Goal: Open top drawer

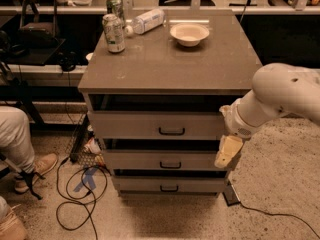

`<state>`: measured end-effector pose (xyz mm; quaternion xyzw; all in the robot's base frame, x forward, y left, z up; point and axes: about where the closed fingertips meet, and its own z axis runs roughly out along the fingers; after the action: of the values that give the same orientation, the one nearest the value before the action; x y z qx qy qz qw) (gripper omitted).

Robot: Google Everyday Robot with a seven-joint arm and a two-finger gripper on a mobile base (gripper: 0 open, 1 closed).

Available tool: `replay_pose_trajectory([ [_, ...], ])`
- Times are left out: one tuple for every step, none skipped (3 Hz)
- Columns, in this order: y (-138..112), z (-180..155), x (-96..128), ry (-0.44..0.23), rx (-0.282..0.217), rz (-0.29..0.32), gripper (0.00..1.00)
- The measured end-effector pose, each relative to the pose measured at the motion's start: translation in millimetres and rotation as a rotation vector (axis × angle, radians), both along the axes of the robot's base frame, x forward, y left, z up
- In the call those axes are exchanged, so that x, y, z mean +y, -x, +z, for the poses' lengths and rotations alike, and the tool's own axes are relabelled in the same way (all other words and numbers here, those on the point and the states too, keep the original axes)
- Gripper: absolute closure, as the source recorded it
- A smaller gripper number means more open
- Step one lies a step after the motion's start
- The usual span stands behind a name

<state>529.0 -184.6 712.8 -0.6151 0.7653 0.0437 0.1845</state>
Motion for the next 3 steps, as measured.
replay_pose_trajectory([
  [-22.2, -30.6, 0.8, 0.009, -0.038, -0.024, 0.0],
  [-47.9, -38.6, 3.4, 0.018, -0.103, -0.044, 0.0],
  [-69.9, -43.2, 12.6, 0.054, -0.15, -0.028, 0.0],
])
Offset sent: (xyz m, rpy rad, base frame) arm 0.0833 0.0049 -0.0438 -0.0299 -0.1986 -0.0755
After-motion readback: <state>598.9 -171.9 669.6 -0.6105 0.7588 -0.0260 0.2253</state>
